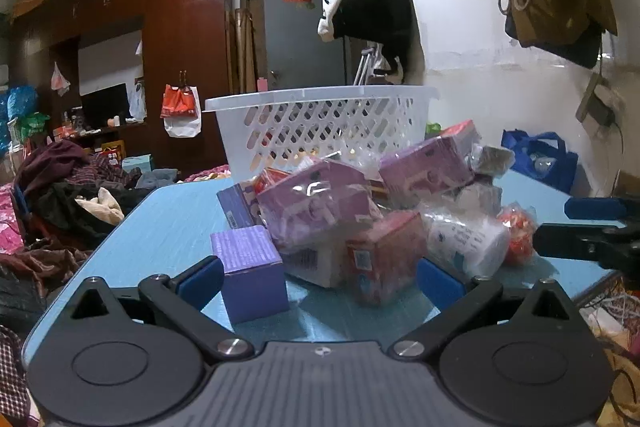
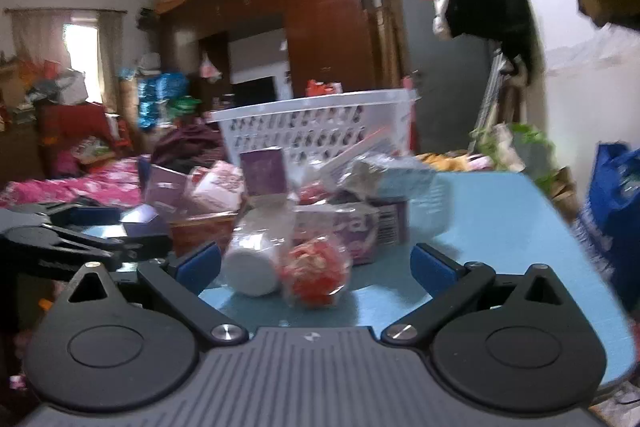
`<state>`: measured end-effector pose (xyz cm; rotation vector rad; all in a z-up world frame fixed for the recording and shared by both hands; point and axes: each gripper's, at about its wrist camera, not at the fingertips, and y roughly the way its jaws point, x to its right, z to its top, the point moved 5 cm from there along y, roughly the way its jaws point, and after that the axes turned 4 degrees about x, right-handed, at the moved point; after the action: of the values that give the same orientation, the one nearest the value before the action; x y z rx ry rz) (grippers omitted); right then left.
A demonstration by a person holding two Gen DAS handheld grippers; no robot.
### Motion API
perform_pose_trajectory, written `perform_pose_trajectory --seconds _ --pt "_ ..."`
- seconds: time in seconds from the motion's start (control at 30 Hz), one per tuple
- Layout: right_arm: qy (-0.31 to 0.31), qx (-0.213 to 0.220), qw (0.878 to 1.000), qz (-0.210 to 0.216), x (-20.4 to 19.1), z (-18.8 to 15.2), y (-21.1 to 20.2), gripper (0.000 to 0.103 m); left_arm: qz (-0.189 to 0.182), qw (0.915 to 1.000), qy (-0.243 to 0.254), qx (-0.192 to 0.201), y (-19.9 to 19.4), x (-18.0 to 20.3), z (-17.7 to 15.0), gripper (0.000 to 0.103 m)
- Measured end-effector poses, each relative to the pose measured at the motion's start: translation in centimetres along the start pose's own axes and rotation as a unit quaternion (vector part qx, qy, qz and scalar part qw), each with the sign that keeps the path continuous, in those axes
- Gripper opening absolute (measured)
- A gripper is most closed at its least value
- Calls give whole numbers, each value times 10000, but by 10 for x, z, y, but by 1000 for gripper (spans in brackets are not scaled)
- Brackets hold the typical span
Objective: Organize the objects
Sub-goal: 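Move both tools toward the pile of boxes on the blue table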
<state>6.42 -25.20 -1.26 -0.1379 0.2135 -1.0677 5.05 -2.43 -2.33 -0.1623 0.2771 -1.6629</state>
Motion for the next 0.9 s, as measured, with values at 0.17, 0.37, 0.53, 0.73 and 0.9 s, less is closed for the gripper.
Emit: perform_pose_trajectory --seconds 0.17,0.37,0.53,0.73,0.9 --pt "-106 -6 9998 -140 -2 -2 -2 103 -2 10000 1 79 -5 -1 1 103" --pt "-88 -17 9998 -173 1 1 -2 103 -8 9999 92 135 -14 -2 2 103" --pt "-133 -1 9998 -146 -2 2 -2 103 -103 9999 27 129 -19 -7 7 103" --pt "-141 -45 9998 -151 -7 2 1 103 -103 9994 173 296 -20 -6 10 103" --pt "-168 -60 9997 -151 -9 2 1 103 55 9982 294 528 -23 -3 13 103"
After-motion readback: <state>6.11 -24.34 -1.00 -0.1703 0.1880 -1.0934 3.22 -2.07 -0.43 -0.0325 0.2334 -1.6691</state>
